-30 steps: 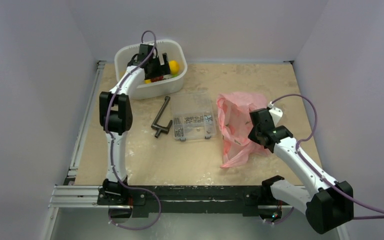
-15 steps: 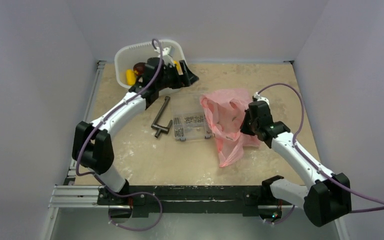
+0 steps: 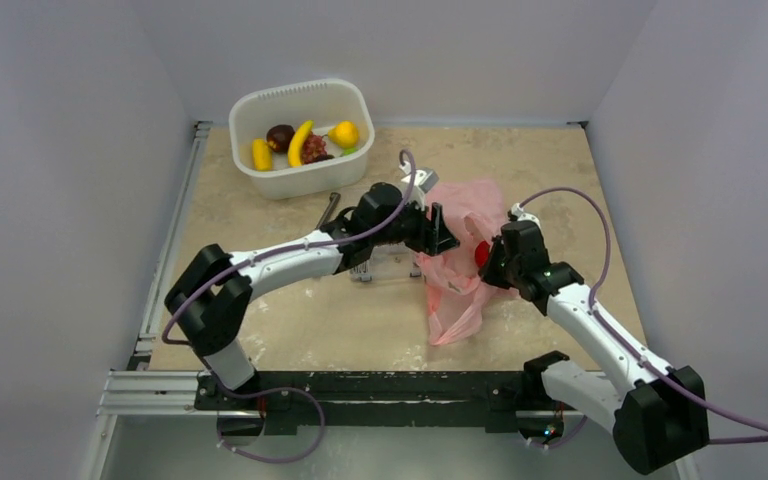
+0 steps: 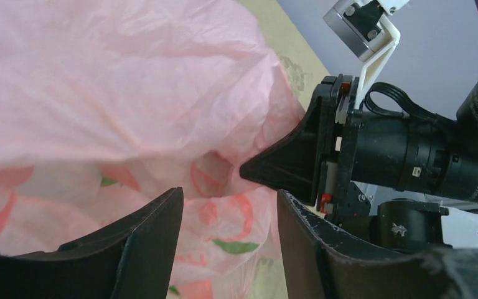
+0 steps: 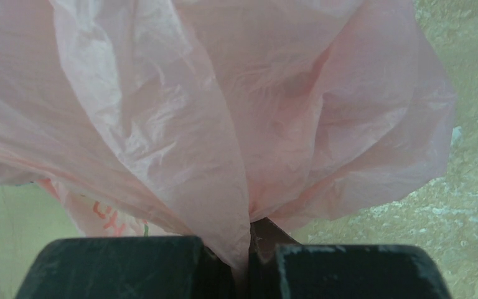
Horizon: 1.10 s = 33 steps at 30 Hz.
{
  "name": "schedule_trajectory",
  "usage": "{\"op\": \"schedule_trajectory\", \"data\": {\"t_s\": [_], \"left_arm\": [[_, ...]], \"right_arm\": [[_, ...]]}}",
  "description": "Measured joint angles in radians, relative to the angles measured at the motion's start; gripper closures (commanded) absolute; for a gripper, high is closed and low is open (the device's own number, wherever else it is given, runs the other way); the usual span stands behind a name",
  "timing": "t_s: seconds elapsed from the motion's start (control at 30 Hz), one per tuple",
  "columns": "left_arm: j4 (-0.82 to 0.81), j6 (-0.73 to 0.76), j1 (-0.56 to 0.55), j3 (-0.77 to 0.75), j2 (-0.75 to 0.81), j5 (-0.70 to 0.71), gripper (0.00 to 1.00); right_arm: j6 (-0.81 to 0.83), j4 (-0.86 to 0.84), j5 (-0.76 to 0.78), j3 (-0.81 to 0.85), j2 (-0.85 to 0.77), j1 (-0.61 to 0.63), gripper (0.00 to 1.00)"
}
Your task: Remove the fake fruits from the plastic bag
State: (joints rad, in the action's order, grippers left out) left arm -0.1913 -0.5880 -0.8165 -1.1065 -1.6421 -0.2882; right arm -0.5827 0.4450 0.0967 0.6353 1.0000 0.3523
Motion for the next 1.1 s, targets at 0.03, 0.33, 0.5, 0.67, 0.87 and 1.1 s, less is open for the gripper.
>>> {"op": "schedule_trajectory", "data": {"t_s": [0.03, 0.33, 0.5, 0.67, 0.87, 1.1], "left_arm": [[-0.011, 0.008, -0.017, -0.023, -0.026, 0.0, 0.47], [-0.042, 0.063, -0.096, -0.098, -0.207, 0.032, 0.63], [-0.075, 0.064, -0.107, -0.102, -0.244, 0.058, 0.58], [-0.069, 0.049, -0.107, -0.201, -0.327, 0.084, 0.52], [-0.066, 0.042, -0.107, -0.291, -0.426, 0.084, 0.43], [-0.031, 0.021, -0.107, -0.367, -0.498, 0.088, 0.21]], "right_arm": [[-0.003, 0.007, -0.002, -0.004, -0.003, 0.0, 1.0], [-0.027, 0.018, 0.006, -0.004, -0.023, 0.0, 1.0], [-0.028, 0.019, 0.016, -0.003, -0.023, 0.0, 1.0], [-0.031, 0.019, 0.016, -0.003, -0.021, 0.0, 1.0], [-0.031, 0.026, 0.016, 0.001, -0.017, 0.0, 1.0], [-0.031, 0.043, 0.016, 0.006, -0.019, 0.0, 1.0]]}}
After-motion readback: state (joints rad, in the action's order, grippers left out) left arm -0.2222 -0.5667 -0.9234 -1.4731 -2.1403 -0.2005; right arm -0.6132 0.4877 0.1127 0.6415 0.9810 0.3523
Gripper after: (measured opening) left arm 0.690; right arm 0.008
